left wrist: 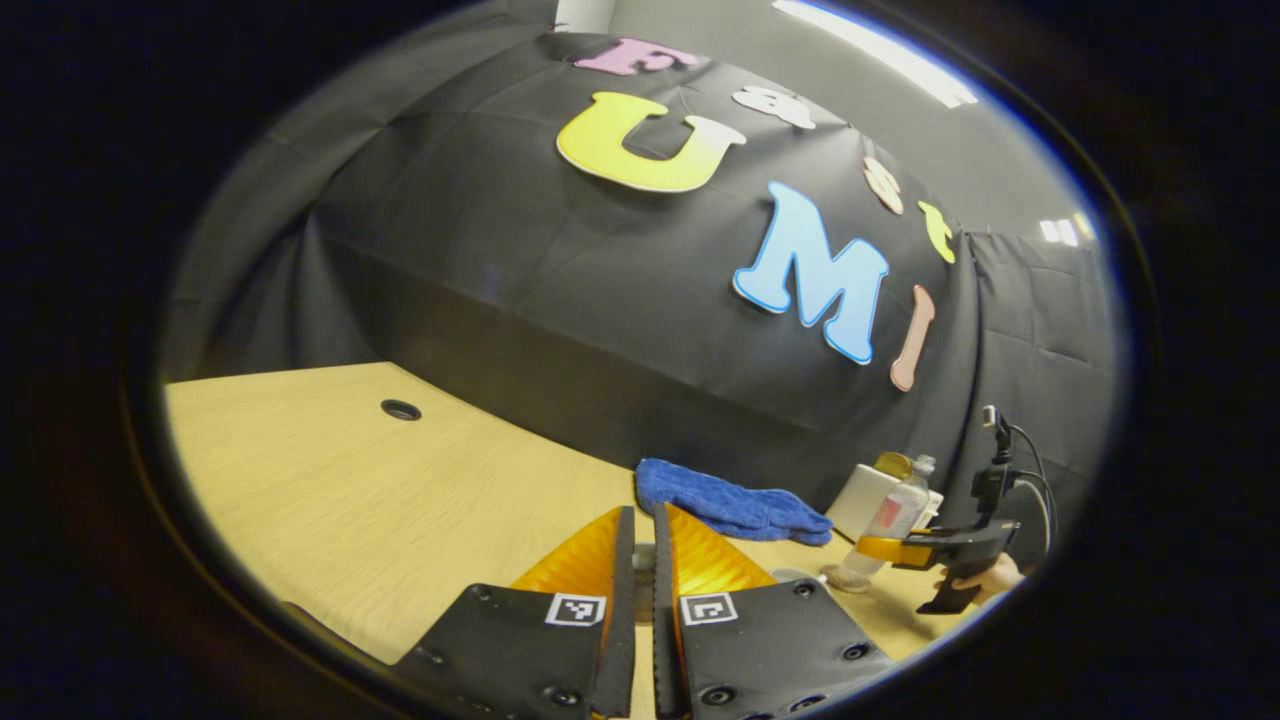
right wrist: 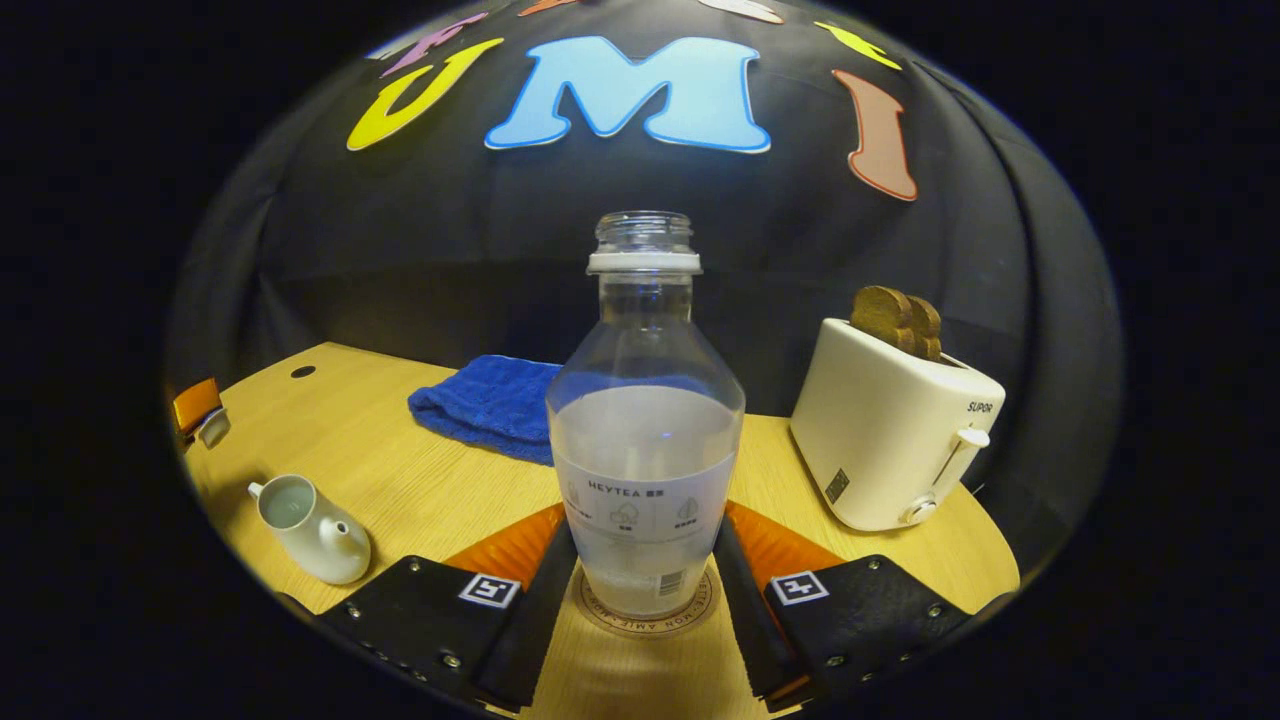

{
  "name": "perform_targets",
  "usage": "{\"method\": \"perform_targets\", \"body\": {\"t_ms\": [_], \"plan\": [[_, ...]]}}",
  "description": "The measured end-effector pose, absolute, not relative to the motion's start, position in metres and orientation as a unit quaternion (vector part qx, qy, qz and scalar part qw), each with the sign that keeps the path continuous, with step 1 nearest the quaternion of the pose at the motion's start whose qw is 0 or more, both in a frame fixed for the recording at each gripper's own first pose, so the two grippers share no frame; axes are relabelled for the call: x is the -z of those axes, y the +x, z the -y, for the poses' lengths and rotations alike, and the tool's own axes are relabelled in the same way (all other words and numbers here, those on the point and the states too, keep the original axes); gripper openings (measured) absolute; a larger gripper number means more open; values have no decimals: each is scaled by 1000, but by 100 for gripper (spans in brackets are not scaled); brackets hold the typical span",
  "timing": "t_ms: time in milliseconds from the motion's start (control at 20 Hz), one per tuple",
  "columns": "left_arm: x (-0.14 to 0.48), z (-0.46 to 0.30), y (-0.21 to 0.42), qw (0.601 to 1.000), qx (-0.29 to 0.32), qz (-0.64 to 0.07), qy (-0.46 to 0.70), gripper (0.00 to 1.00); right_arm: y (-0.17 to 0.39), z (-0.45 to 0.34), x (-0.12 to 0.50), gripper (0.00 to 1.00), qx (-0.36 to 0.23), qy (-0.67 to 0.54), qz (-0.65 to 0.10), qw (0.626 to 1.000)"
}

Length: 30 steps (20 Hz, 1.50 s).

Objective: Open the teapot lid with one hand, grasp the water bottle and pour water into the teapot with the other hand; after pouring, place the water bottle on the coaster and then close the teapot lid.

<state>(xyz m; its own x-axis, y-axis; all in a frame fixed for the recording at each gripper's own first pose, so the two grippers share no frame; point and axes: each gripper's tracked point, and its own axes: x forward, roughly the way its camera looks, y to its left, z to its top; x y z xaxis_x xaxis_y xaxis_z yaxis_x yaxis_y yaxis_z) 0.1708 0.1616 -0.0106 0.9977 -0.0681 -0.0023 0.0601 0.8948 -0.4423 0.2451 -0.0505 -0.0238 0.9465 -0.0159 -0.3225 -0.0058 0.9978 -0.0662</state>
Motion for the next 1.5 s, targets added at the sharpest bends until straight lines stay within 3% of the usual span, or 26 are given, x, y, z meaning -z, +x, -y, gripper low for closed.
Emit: {"method": "perform_targets", "body": {"t_ms": [600,650,950,1150,1500], "plan": [[13,-154,172,976,41,-16,-213,15,244,56,32,80,6,2,-160,987],[13,-153,173,976,42,-16,-213,15,243,56,31,99,8,6,-158,987],[10,-141,170,977,56,-16,-204,12,222,52,22,99,14,2,-147,989],[7,-129,169,979,71,-15,-191,14,190,51,22,99,16,3,-143,990],[-13,-94,167,986,97,-21,-136,14,131,47,-7,99,18,26,-79,996]]}}
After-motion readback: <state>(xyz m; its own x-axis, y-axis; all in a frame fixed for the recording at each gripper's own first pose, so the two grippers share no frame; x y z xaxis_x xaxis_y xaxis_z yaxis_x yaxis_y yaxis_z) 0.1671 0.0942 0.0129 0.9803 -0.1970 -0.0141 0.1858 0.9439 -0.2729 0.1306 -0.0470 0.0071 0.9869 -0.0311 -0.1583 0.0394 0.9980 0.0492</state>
